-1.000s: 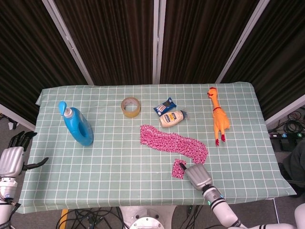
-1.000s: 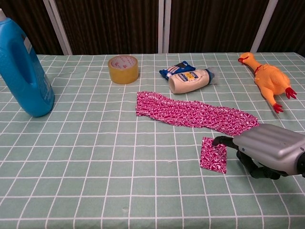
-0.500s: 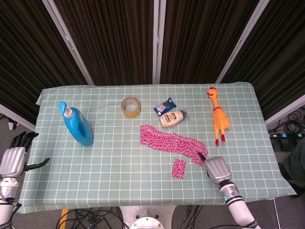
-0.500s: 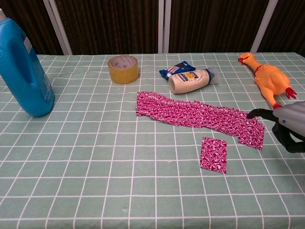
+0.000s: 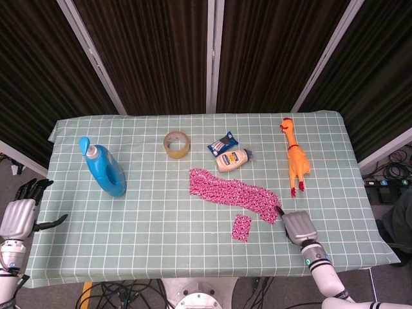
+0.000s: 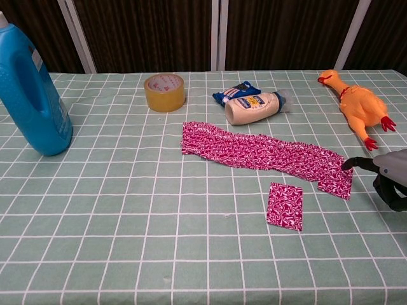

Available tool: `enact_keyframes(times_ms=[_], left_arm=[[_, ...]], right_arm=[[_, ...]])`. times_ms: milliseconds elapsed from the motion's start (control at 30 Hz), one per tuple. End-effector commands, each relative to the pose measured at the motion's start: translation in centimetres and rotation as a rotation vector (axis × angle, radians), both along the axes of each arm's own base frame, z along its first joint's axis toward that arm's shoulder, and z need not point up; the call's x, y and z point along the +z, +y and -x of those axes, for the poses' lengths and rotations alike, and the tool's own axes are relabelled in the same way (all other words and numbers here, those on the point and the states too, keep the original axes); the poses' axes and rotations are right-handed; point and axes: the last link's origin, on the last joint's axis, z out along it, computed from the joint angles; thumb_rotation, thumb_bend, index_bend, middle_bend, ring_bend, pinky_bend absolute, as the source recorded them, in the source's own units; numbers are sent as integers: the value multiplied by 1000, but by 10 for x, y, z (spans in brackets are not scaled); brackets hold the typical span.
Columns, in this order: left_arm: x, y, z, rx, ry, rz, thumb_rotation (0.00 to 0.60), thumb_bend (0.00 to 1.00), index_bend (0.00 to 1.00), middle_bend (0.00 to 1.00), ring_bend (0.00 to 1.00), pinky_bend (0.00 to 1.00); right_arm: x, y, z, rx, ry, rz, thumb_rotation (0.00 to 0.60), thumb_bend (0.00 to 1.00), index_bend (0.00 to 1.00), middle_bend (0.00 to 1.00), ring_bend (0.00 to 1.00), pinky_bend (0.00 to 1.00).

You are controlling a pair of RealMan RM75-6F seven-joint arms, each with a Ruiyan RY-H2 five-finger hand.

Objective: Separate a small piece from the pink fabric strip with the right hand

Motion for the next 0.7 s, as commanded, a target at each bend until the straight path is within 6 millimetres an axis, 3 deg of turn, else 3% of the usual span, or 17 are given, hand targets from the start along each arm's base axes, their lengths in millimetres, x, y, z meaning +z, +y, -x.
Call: enact_keyframes(times_ms=[33, 333, 700], left_arm=[[-1, 0, 0, -3, 3, 2, 431, 135, 143, 106, 15, 86], [-1, 0, -1, -6, 8, 2, 430, 135, 143, 106, 15, 87], [-1, 0, 0, -1, 5, 3, 430, 135, 143, 106, 15, 86]], right_arm=[[-2, -1, 1, -8, -4, -7, 600, 969, 114, 942, 829, 718], [-10, -5, -5, 5, -28, -18, 600, 970, 115, 942, 830, 717], [-6, -1, 7, -26, 14, -28, 600, 971, 115, 942, 830, 717]])
